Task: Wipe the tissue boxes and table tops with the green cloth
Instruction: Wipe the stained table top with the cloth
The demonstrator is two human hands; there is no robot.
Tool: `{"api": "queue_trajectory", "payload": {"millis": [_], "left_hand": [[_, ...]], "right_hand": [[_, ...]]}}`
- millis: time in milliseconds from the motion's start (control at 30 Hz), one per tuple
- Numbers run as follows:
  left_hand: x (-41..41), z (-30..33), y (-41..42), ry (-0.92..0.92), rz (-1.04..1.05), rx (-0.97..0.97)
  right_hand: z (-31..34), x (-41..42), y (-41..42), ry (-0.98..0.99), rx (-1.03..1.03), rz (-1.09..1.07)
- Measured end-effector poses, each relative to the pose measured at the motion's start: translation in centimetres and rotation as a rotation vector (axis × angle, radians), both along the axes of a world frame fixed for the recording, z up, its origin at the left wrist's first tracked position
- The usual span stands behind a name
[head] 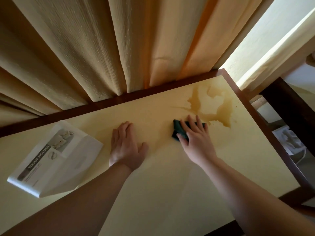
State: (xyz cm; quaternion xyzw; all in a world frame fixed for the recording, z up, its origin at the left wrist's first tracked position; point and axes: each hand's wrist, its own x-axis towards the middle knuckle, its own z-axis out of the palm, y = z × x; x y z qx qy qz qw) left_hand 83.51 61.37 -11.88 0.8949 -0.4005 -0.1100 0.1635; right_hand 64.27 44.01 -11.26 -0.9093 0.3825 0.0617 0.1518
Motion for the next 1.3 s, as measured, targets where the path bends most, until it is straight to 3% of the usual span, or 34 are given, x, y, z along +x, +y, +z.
{"api": "queue_trajectory", "payload": {"millis": [167, 300, 467, 700, 967, 1167, 1300], "left_hand": [[0.0, -0.1, 0.0, 0.009, -0.002, -0.003], [0.2, 0.0, 0.1, 0.032, 0.003, -0.024], [0.0, 0.0, 0.0, 0.023, 0.015, -0.052], [-0.1, 0.0, -0.1, 0.012, 0.022, -0.027], [-0.1, -0.3, -0.2, 0.015, 0.045, -0.036], [0.0, -0.3, -0.2, 0.021, 0.048, -0.030], [-0.1, -0.2, -0.3, 0.005, 0.039, -0.011]], "right_hand": [[0.1, 5.0, -4.0, 0.012, -0.031, -0.114], [0.5, 8.3, -2.2, -0.011, 0.021, 0.041], [0.3, 4.4, 4.1, -0.011, 0.006, 0.167], [-1.1, -4.7, 3.3, -0.022, -0.079, -0.119], [-0.1, 2.2, -4.5, -0.013, -0.059, -0.322], [0.3, 6.7, -3.0, -0.042, -0.045, -0.146], [-0.2, 5.2, 0.6, -0.070, -0.057, 0.040]]}}
